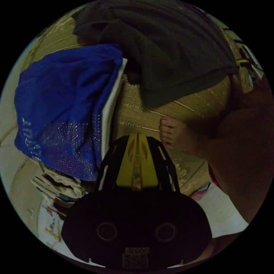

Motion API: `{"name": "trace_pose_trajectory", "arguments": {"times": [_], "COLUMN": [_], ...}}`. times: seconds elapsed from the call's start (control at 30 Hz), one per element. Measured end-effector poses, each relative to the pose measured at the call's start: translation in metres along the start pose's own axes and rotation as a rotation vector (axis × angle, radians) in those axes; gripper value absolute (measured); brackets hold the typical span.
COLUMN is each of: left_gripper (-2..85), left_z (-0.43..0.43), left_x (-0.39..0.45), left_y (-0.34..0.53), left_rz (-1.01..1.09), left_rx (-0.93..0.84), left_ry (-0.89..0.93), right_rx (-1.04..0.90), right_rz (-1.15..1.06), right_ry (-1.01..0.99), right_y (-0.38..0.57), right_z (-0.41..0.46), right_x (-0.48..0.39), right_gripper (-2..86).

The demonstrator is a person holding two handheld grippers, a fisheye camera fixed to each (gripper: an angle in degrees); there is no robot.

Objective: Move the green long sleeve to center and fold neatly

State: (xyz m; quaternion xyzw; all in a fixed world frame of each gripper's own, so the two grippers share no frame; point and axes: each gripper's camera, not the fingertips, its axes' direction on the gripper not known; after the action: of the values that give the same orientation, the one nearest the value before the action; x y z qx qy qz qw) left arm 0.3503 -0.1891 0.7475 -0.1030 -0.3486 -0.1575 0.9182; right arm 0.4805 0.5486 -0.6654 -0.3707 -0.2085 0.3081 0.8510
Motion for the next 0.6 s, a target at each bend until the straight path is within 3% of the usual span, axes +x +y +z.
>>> {"name": "trace_pose_trajectory", "arguments": {"times": [0.1,0.23,0.33,0.6], "left_gripper": [-0.1,-0.6,-0.6,-0.6], "left_z": [-0.035,-0.084,-0.100,-0.080], "left_x": [0.008,0.032,0.068,0.163], "left_y": [0.000,-0.038,-0.098,-0.201], "left_rz": [-0.059,0.102,0.259,0.417], "left_rx": [0.206,0.452,0.417,0.235], "left_ry": [0.093,0.204,0.101,-0.141], "right_rx": [0.072,0.333,0.445,0.332], "right_rz": [-0.009,-0.038,-0.116,-0.073], "right_ry": [-0.011,0.063,0.135,0.405], "right_y": [0.008,-0.001,-0.035,-0.117], "right_z": [-0.021,-0.062,-0.076,-0.029], "right_x": [-0.006,-0.014,-0.024,-0.032], "right_gripper": [-0.6,-0.9,-1.0,-1.0]}}
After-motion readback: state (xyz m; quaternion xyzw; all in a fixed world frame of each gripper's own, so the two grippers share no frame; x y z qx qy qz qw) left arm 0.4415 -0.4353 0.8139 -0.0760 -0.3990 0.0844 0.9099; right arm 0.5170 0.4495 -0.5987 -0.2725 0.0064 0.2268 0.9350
